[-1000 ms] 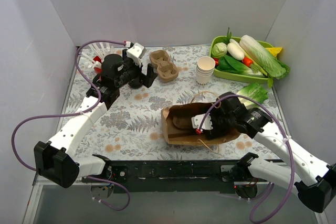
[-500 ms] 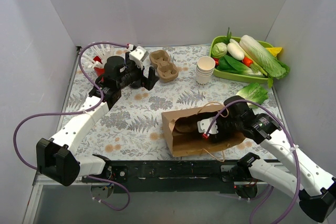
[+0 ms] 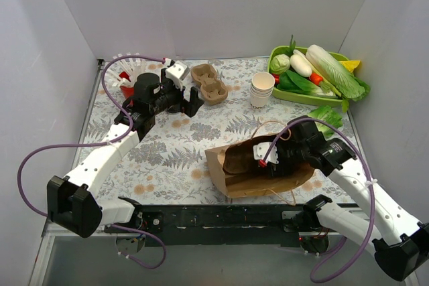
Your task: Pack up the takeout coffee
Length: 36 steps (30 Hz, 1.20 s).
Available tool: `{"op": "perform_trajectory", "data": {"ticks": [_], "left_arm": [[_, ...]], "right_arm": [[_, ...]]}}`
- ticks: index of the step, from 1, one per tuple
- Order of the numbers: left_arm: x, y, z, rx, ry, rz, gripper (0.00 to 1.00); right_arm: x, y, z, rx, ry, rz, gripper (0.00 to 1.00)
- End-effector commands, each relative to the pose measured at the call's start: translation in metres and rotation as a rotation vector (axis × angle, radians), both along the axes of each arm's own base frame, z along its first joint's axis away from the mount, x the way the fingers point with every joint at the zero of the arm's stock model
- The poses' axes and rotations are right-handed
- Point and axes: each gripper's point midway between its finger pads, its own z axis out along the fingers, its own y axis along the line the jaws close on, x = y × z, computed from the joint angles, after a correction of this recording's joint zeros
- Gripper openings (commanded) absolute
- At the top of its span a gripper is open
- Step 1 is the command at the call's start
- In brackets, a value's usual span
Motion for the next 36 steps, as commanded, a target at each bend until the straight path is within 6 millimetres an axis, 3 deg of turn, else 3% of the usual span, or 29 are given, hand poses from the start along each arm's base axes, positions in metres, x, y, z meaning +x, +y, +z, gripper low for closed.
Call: {"op": "perform_trajectory", "data": {"ticks": [1, 8, 19, 26, 36], "left_arm": [[-0.005, -0.002, 0.003, -0.018, -0.008, -0.020, 0.93], [-0.005, -0.003, -0.003, -0.027, 0.018, -0.017, 0.93], [-0.001, -0.006, -0.009, -0.014, 0.037, -0.029, 0.93], [-0.005, -0.004, -0.013, -0.010, 0.049, -0.024, 0.93], [-0.007, -0.006, 0.003, -0.028, 0.014, -0.039, 0.93]], "right_arm": [[-0.024, -0.004, -0.014, -0.033, 0.179, -0.005, 0.01], [-0.019, -0.004, -0.029, -0.074, 0.224, -0.024, 0.01], [-0.042, -0.016, -0.062, -0.182, 0.429, 0.039, 0.01], [-0.053, -0.029, -0.070, -0.239, 0.527, 0.049, 0.01], [-0.040, -0.038, -0.059, -0.238, 0.391, 0.057, 0.01]]}}
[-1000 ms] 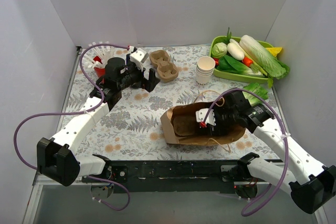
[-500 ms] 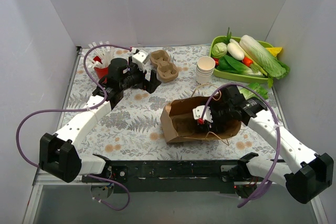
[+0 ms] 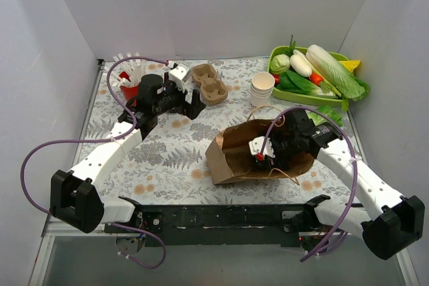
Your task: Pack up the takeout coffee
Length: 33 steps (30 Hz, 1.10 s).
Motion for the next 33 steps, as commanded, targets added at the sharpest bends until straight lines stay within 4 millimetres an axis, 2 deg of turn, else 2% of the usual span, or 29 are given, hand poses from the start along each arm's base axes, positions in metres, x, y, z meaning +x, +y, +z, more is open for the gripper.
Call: {"op": "perform_trajectory", "data": {"ticks": [1, 5, 10, 16, 20, 28, 30, 33], "left_arm": [[-0.007, 0.000, 0.024, -0.027, -0.057, -0.019, 0.93], [-0.013, 0.002, 0.033, -0.043, -0.078, -0.018, 0.93], [-0.031, -0.002, 0.045, -0.053, -0.133, -0.102, 0.93], [-0.037, -0.001, 0.039, -0.024, -0.125, -0.130, 0.93], [-0.036, -0.001, 0.034, -0.009, -0.115, -0.134, 0.93], [-0.035, -0.007, 0.029, -0.021, -0.068, -0.152, 0.93], [-0.034, -0.008, 0.027, -0.022, -0.061, -0.153, 0.93], [-0.034, -0.008, 0.026, -0.023, -0.057, -0.156, 0.93]], "right_arm": [[-0.051, -0.051, -0.039, -0.231, 0.217, -0.044, 0.01], [-0.048, -0.055, -0.041, -0.232, 0.162, -0.041, 0.01], [-0.037, -0.058, -0.042, -0.213, 0.033, -0.048, 0.01], [-0.025, -0.057, -0.040, -0.170, -0.134, -0.014, 0.01], [-0.033, -0.051, -0.033, -0.122, -0.134, 0.017, 0.01], [-0.050, -0.052, -0.027, -0.097, -0.098, 0.030, 0.02], [-0.054, -0.052, -0.027, -0.095, -0.072, 0.031, 0.07], [-0.053, -0.049, -0.023, -0.086, -0.063, 0.020, 0.21]]}}
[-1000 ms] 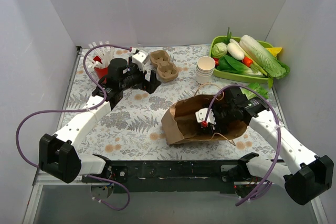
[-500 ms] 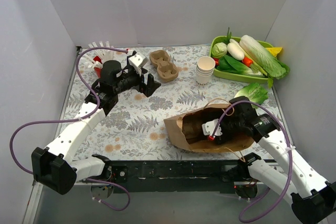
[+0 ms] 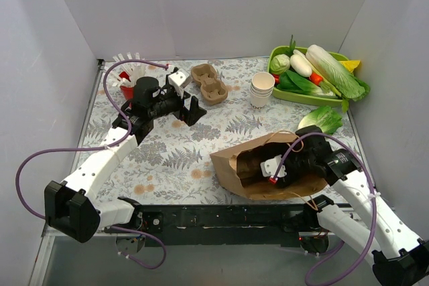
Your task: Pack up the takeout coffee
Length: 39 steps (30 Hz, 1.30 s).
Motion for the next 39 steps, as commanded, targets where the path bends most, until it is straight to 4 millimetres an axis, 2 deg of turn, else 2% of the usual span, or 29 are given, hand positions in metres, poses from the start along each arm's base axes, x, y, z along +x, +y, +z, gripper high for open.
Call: {"op": "perform_trajectory", "data": {"ticks": [1, 5, 11, 15, 19, 23, 28, 32, 39], "left_arm": [[-0.004, -0.002, 0.009, -0.012, -0.011, -0.022, 0.93], [-0.005, -0.003, 0.007, -0.013, -0.004, -0.027, 0.93], [-0.006, -0.004, 0.005, -0.016, 0.006, -0.034, 0.93], [-0.007, -0.003, 0.003, -0.013, 0.004, -0.036, 0.93], [-0.009, -0.002, 0.003, -0.008, -0.006, -0.035, 0.93], [-0.009, -0.003, 0.002, -0.013, -0.004, -0.040, 0.93], [-0.007, -0.004, 0.003, -0.026, 0.002, -0.032, 0.93], [-0.009, -0.003, 0.002, -0.025, 0.005, -0.032, 0.93], [-0.010, -0.004, 0.003, -0.029, 0.012, -0.035, 0.93]], "right_arm": [[-0.032, -0.016, -0.019, -0.072, 0.192, -0.036, 0.25], [-0.028, -0.013, -0.014, -0.062, 0.200, -0.053, 0.29], [-0.022, -0.006, -0.004, -0.049, 0.228, -0.070, 0.08], [0.001, 0.005, 0.021, 0.016, 0.142, -0.092, 0.01], [0.009, 0.013, 0.049, 0.064, 0.057, -0.053, 0.01], [0.003, 0.016, 0.063, 0.090, 0.041, -0.008, 0.01], [0.010, 0.023, 0.074, 0.142, -0.009, -0.016, 0.01], [0.004, 0.036, 0.084, 0.200, 0.051, 0.017, 0.01], [0.015, 0.071, 0.100, 0.339, 0.178, 0.034, 0.01]]}}
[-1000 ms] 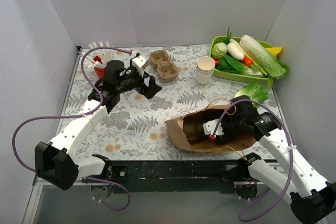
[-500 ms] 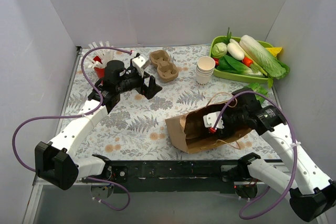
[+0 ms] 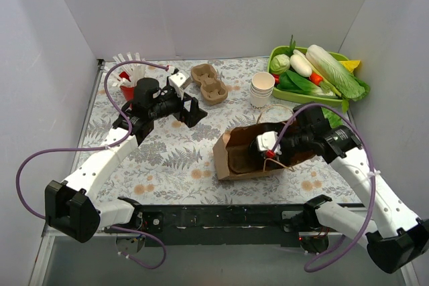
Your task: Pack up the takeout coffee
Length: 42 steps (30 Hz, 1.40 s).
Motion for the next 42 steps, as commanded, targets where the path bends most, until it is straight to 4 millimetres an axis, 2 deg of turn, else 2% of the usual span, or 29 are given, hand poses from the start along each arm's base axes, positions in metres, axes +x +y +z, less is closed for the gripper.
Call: {"op": "perform_trajectory", "data": {"ticks": [1, 5, 9, 14, 19, 27, 32, 35, 38, 42], "left_arm": [[-0.006, 0.001, 0.009, -0.013, -0.024, -0.016, 0.93], [-0.010, 0.004, 0.012, 0.001, -0.024, -0.007, 0.93], [-0.015, 0.008, 0.021, -0.009, -0.025, 0.011, 0.93], [-0.022, 0.012, 0.020, -0.029, -0.001, 0.030, 0.93], [-0.025, 0.016, 0.022, -0.033, -0.009, 0.052, 0.93], [-0.028, 0.018, 0.021, -0.031, -0.013, 0.054, 0.93], [-0.027, 0.015, 0.022, -0.032, -0.011, 0.039, 0.93], [-0.025, 0.014, 0.025, -0.028, -0.019, 0.032, 0.93], [-0.024, 0.013, 0.028, -0.024, -0.027, 0.023, 0.93], [-0.024, 0.011, 0.031, -0.022, -0.034, 0.010, 0.93]], "right_arm": [[0.006, 0.032, 0.029, 0.161, 0.065, 0.039, 0.01], [0.013, 0.050, 0.015, 0.158, 0.179, 0.041, 0.01], [0.020, 0.062, 0.011, 0.150, 0.196, 0.049, 0.01], [0.019, 0.068, -0.005, 0.090, 0.234, 0.069, 0.01], [0.004, 0.058, -0.034, -0.031, 0.300, 0.101, 0.01], [-0.001, 0.047, -0.073, -0.165, 0.314, 0.089, 0.01], [-0.011, 0.040, -0.106, -0.273, 0.377, 0.082, 0.01], [-0.014, 0.034, -0.119, -0.306, 0.407, 0.067, 0.01], [-0.018, 0.029, -0.129, -0.319, 0.414, 0.064, 0.01], [-0.020, 0.027, -0.130, -0.337, 0.441, 0.051, 0.01]]}}
